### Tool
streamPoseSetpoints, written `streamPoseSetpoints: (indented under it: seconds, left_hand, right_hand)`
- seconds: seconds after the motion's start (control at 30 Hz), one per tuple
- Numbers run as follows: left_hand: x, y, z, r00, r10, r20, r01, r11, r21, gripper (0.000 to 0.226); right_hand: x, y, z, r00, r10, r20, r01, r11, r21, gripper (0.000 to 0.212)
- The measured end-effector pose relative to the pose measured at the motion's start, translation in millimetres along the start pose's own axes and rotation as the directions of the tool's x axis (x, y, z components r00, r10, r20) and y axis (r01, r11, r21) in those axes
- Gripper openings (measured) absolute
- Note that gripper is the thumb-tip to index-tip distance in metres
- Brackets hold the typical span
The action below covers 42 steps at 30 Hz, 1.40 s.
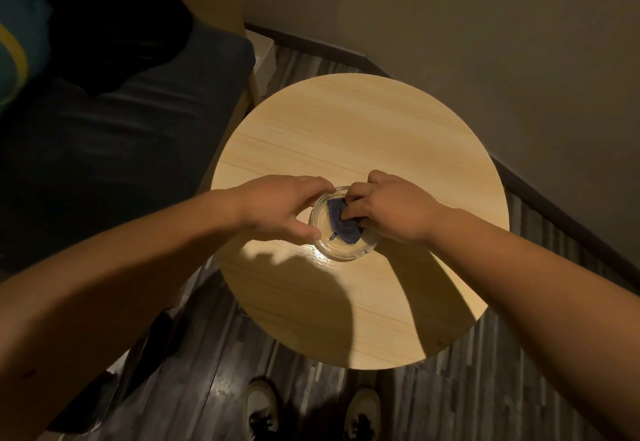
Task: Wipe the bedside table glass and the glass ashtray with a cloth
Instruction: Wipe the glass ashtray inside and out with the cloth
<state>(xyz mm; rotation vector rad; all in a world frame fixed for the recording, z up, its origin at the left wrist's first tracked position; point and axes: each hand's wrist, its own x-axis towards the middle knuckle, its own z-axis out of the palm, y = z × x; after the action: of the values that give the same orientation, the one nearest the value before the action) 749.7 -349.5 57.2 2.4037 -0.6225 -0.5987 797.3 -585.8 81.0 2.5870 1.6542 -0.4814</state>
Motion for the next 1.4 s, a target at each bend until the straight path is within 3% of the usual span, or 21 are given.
streamPoseSetpoints:
  seconds: [0.2,0.4,0.57,0.73,0.87,0.93,1.03,1.1,1.17,1.27,1.4]
  left_hand:
    - [1,6,4,0.999,-0.001,-0.038,0.005,0.995,0.098,0.069]
    - [-5,13,17,0.987,-0.033,-0.155,0.052,0.991,0.123,0.069]
    - [-8,19,26,0.984,-0.023,-0.175,0.041,0.994,0.097,0.061]
    - [-12,23,32,0.969,-0.078,-0.235,0.098,0.993,0.072,0.060]
    - [-11,26,34,0.965,-0.095,-0.246,0.124,0.987,0.105,0.063]
    - [-11,27,33,0.966,-0.094,-0.242,0.116,0.990,0.079,0.063]
    - [-11,28,34,0.960,-0.123,-0.253,0.146,0.987,0.074,0.065]
    - [-11,29,34,0.952,-0.155,-0.265,0.182,0.980,0.082,0.068]
    - [-11,28,37,0.950,-0.170,-0.263,0.196,0.978,0.075,0.071]
    - [-11,27,42,0.954,-0.136,-0.268,0.150,0.988,0.033,0.068]
    - [-12,29,41,0.942,-0.156,-0.299,0.172,0.985,0.031,0.067]
  right_hand:
    - [-1,-7,-6,0.998,0.044,0.051,-0.042,0.998,-0.043,0.030]
    - [-10,-46,-19,0.919,0.366,0.145,-0.347,0.927,-0.139,0.036]
    - [-13,-75,-15,0.935,0.328,0.135,-0.328,0.944,-0.026,0.027]
    - [9,-57,-27,0.868,0.491,0.073,-0.489,0.871,-0.049,0.030]
    - [-10,-68,-25,0.908,0.381,0.172,-0.374,0.924,-0.074,0.031]
    - [-1,-74,-21,0.922,0.370,0.117,-0.371,0.929,-0.011,0.028]
    - [20,-62,-26,0.854,0.519,0.036,-0.520,0.851,0.065,0.024]
    - [12,-56,-29,0.820,0.568,0.068,-0.570,0.822,0.009,0.025]
    - [-5,-62,-28,0.845,0.524,0.110,-0.524,0.851,-0.035,0.029]
    - [-5,-82,-16,0.908,0.410,0.082,-0.415,0.908,0.058,0.026]
    - [14,-63,-22,0.829,0.559,0.017,-0.559,0.828,0.035,0.024]
